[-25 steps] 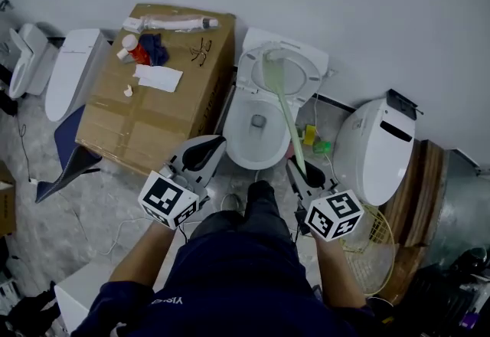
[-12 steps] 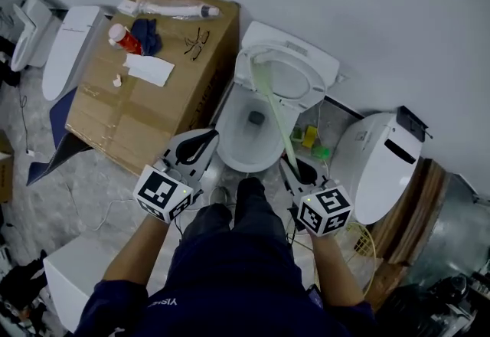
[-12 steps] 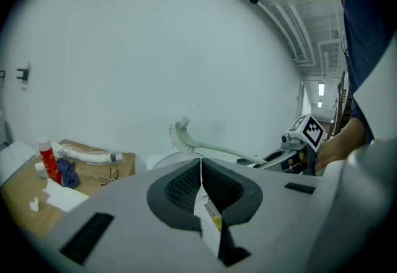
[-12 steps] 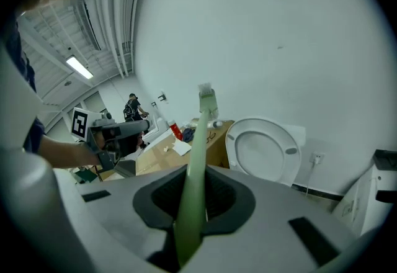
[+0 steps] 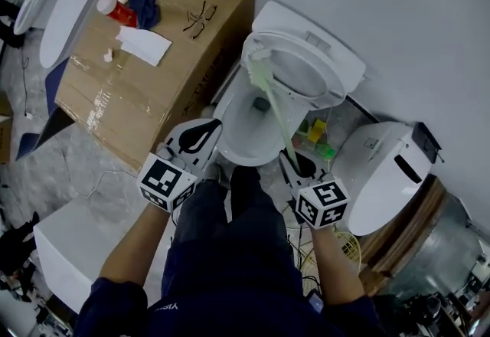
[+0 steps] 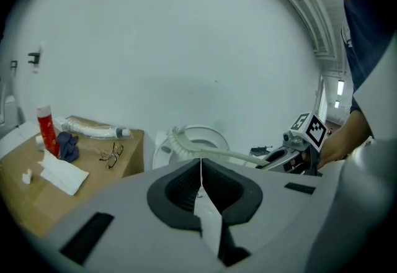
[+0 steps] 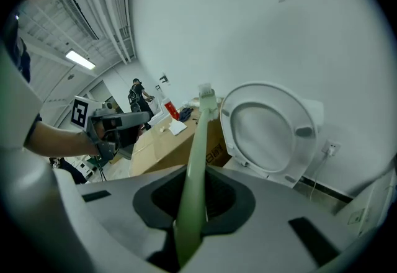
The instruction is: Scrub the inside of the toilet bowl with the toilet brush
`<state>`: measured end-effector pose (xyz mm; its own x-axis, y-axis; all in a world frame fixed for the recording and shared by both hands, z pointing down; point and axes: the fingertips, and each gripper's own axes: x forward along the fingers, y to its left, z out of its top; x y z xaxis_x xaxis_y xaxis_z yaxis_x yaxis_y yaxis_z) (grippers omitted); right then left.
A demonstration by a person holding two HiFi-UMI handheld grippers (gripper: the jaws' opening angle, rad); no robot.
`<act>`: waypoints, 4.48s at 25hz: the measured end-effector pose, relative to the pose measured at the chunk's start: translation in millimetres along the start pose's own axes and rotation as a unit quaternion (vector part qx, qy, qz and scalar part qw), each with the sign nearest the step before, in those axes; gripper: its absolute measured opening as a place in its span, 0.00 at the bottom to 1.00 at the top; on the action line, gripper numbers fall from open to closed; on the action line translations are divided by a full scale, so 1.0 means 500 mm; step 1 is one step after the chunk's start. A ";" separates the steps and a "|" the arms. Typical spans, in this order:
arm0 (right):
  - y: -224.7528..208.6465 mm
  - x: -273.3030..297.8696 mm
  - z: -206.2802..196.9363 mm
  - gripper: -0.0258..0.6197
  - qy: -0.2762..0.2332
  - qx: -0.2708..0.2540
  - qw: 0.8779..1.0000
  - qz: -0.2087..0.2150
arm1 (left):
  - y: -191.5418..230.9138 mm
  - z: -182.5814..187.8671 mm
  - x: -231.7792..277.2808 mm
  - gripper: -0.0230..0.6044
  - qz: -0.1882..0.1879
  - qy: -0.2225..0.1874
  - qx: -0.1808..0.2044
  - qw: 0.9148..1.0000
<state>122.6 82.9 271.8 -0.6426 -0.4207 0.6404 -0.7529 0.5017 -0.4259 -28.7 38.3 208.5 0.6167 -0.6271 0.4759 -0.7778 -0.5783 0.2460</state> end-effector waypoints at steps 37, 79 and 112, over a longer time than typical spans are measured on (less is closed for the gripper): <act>-0.245 0.477 -0.547 0.12 0.243 0.053 0.966 -0.073 | 0.158 -0.471 0.186 0.09 -0.046 0.102 -0.075 0.991; -0.114 0.331 -0.764 0.11 0.359 0.122 0.918 -0.111 | 0.142 -0.485 0.161 0.09 -0.089 0.107 -0.077 0.987; -0.338 0.346 -0.554 0.12 0.262 0.084 0.944 -0.183 | 0.090 -0.459 0.229 0.09 -0.109 0.114 -0.064 0.985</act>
<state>177.9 134.8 631.6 -0.2086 -0.0885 0.9740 -0.9513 0.2495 -0.1811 -20.9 60.3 467.8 0.7397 -0.3533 0.5727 -0.6471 -0.6069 0.4615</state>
